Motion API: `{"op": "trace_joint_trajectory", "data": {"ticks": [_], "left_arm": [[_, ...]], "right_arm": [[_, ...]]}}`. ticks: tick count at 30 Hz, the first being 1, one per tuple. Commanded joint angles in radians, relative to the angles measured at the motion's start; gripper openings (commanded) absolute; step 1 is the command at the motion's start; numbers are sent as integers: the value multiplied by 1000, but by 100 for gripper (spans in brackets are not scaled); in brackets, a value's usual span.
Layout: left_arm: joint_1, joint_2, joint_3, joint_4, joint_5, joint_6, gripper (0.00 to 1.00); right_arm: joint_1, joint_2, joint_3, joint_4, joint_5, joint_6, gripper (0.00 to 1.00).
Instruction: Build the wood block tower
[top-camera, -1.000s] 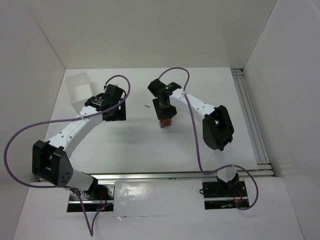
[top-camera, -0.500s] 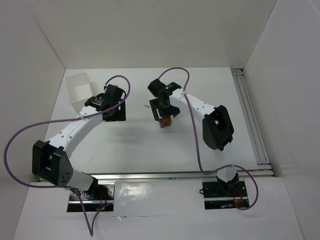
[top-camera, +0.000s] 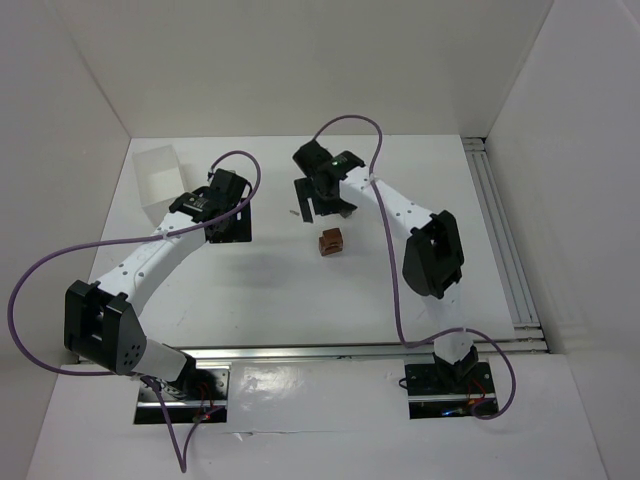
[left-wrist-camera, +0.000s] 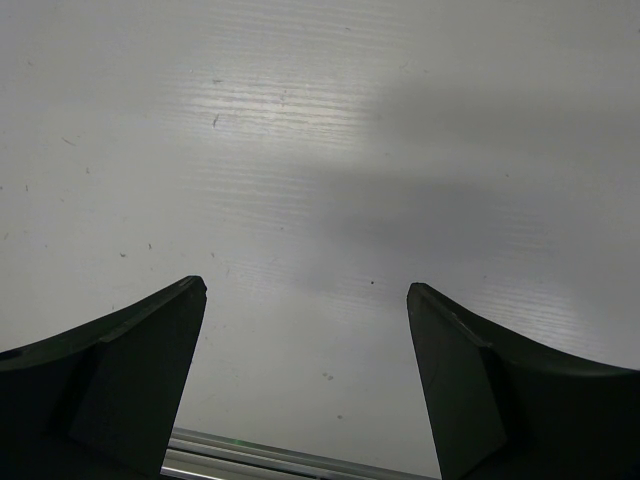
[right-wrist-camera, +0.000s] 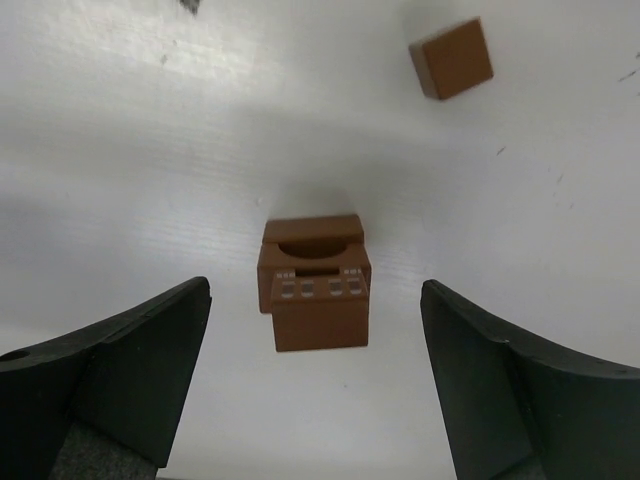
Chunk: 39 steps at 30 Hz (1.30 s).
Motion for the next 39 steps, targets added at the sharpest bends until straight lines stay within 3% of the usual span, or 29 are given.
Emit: {"op": "trace_joint_trajectory", "data": {"ticks": [1,9,18,39], "left_arm": [[-5,-35,35,0,1,-5,94],[-5,-35,44,0,-17,-5,94],[-5,-17,64,-18,-17,-15,94],[-14,11,84,-37,-17,-33,94]], "right_arm": [[-44,55,102,27,54,15,93],[-165,195,262,86,-50,-31,89],[-234,255,236,146,-95,-131,86],[-234,339,218,189,-168,-194,70]]}}
